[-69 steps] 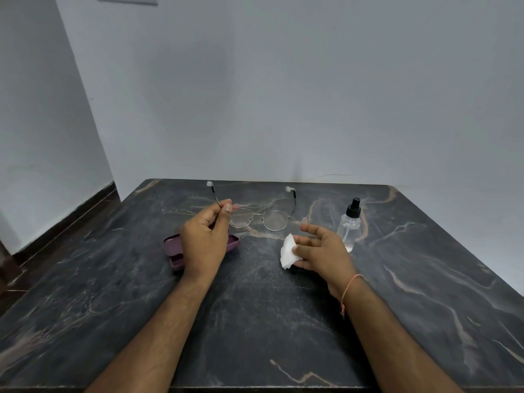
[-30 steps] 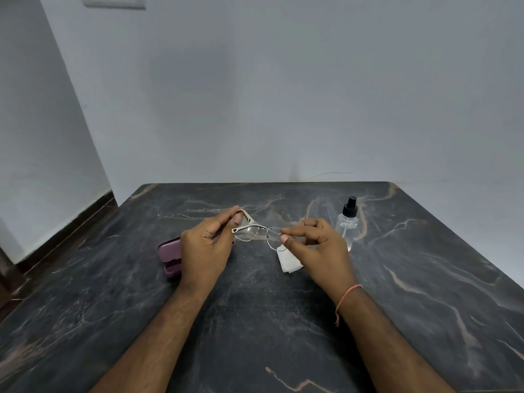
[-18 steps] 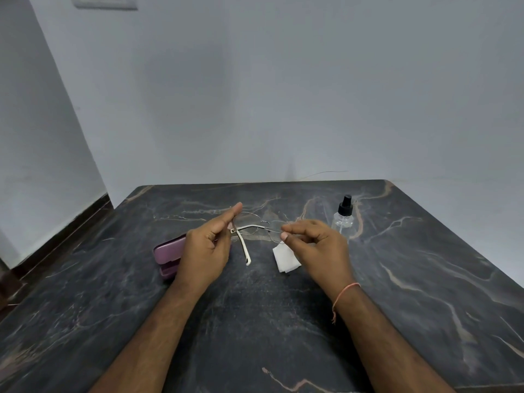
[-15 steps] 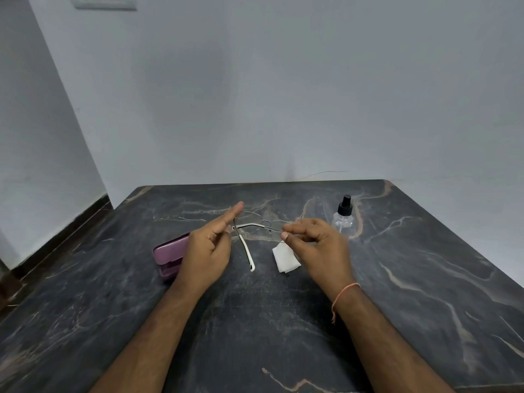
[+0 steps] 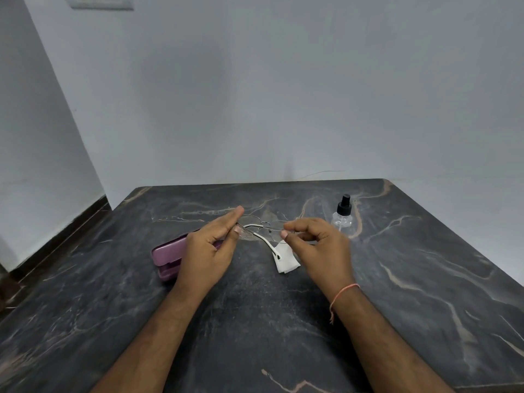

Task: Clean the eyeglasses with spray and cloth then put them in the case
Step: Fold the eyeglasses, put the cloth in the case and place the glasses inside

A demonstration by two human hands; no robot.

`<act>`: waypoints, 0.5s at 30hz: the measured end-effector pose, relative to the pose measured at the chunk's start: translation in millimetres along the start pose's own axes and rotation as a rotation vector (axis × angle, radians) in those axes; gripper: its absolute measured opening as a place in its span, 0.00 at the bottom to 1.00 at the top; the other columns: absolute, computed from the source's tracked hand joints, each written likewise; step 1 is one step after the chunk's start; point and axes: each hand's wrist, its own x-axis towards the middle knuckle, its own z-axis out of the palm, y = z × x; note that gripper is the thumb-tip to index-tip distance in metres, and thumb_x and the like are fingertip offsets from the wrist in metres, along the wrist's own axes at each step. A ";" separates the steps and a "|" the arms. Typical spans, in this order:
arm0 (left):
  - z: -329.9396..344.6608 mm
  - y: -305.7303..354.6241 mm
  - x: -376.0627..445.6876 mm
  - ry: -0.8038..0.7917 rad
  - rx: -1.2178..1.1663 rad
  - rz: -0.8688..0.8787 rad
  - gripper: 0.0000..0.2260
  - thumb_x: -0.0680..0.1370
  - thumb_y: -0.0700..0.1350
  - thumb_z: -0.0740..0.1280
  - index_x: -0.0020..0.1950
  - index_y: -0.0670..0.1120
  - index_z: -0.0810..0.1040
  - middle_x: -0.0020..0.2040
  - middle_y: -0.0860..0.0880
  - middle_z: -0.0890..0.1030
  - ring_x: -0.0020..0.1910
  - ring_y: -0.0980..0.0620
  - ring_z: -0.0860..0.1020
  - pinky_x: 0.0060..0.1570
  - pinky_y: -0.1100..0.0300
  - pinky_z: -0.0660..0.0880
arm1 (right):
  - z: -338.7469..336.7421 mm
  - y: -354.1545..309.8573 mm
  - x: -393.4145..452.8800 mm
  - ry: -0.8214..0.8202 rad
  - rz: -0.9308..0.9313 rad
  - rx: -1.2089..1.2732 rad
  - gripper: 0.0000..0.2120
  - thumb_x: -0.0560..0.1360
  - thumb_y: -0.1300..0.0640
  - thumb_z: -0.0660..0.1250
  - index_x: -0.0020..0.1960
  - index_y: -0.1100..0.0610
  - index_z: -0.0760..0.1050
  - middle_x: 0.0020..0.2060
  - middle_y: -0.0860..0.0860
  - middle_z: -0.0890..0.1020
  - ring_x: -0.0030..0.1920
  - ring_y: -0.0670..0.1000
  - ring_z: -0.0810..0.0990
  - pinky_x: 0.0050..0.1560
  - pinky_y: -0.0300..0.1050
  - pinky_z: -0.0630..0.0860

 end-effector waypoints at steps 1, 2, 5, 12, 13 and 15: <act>0.3 -0.9 0.3 -0.003 0.022 0.018 0.18 0.84 0.38 0.71 0.74 0.48 0.81 0.71 0.57 0.82 0.73 0.64 0.78 0.74 0.64 0.74 | 0.1 0.3 -0.2 -0.004 -0.003 -0.002 0.07 0.73 0.57 0.82 0.47 0.46 0.89 0.47 0.41 0.88 0.42 0.41 0.86 0.46 0.33 0.80; 0.4 -1.9 0.2 -0.009 0.040 0.029 0.18 0.84 0.38 0.71 0.74 0.49 0.82 0.72 0.57 0.81 0.73 0.63 0.78 0.75 0.63 0.74 | 0.0 0.4 -0.3 -0.008 -0.003 -0.004 0.08 0.73 0.57 0.82 0.47 0.46 0.89 0.47 0.41 0.88 0.42 0.41 0.85 0.46 0.33 0.80; 1.0 -3.6 -0.8 -0.009 0.055 0.035 0.18 0.84 0.40 0.72 0.73 0.50 0.83 0.73 0.56 0.82 0.74 0.61 0.78 0.76 0.56 0.75 | 0.1 -0.5 0.3 -0.017 0.001 -0.002 0.09 0.73 0.58 0.81 0.48 0.45 0.89 0.47 0.41 0.87 0.44 0.42 0.86 0.48 0.34 0.82; -0.5 -1.0 -1.3 0.007 0.117 0.074 0.17 0.82 0.41 0.75 0.70 0.52 0.85 0.72 0.55 0.82 0.73 0.62 0.79 0.74 0.63 0.75 | -0.2 -3.5 -0.5 -0.042 -0.008 0.026 0.11 0.74 0.60 0.80 0.49 0.44 0.89 0.48 0.41 0.88 0.47 0.42 0.86 0.49 0.32 0.80; -0.4 -0.8 -1.4 0.006 0.131 0.084 0.17 0.82 0.41 0.75 0.70 0.52 0.85 0.72 0.54 0.82 0.72 0.62 0.79 0.73 0.65 0.75 | 0.0 -3.7 -0.3 -0.044 -0.007 0.031 0.11 0.74 0.61 0.80 0.48 0.44 0.89 0.48 0.41 0.88 0.47 0.42 0.86 0.49 0.32 0.80; -0.3 -1.1 -1.3 -0.004 0.152 0.099 0.16 0.82 0.42 0.75 0.70 0.53 0.85 0.72 0.54 0.82 0.71 0.62 0.80 0.72 0.67 0.75 | 0.6 -3.5 0.2 -0.044 -0.003 0.036 0.09 0.74 0.61 0.80 0.48 0.46 0.89 0.50 0.42 0.87 0.47 0.43 0.85 0.49 0.32 0.79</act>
